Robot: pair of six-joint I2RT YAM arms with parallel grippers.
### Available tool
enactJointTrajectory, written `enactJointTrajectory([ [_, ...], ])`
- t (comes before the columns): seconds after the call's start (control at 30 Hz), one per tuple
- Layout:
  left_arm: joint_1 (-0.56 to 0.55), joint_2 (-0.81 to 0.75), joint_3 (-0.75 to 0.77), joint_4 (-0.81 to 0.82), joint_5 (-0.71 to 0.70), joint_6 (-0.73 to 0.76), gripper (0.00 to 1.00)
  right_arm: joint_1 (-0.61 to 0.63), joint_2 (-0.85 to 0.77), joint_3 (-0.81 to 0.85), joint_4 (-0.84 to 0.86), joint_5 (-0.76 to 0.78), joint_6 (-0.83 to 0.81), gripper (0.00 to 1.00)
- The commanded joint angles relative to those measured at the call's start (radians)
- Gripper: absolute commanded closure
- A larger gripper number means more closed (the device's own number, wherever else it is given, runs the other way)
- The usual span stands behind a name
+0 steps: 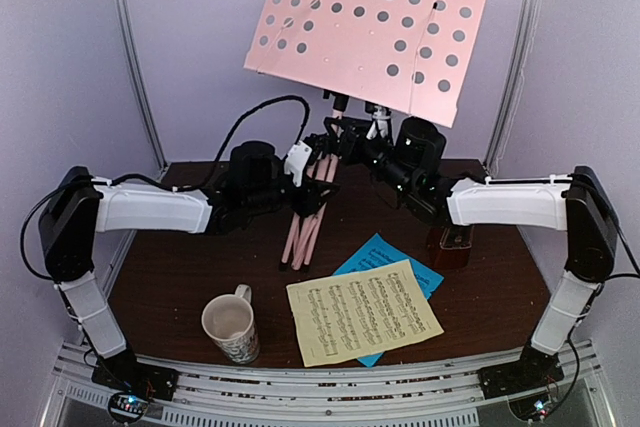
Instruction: Pack up the instrument practice props
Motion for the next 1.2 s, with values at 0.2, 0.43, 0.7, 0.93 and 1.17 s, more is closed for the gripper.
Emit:
enactJointTrajectory([
  [0.2,0.074,-0.135,0.039,-0.046,-0.029,0.043,1.0,-0.003,-0.108,-0.102,0.148,0.026,-0.011,0.29],
  [0.43,0.142,-0.165,0.06,-0.065,0.064,0.018,1.0,-0.003,-0.162,-0.252,0.181,-0.012,-0.012,0.13],
  [0.7,0.2,-0.181,0.059,-0.121,0.157,0.055,1.0,-0.003,-0.218,-0.422,0.235,0.015,0.004,0.11],
  [0.93,0.225,-0.243,-0.031,-0.151,0.246,0.165,1.0,-0.007,-0.292,-0.518,0.222,0.117,0.029,0.11],
  [1.17,0.256,-0.282,-0.102,-0.181,0.298,0.228,1.0,-0.019,-0.402,-0.581,0.202,0.153,0.091,0.11],
])
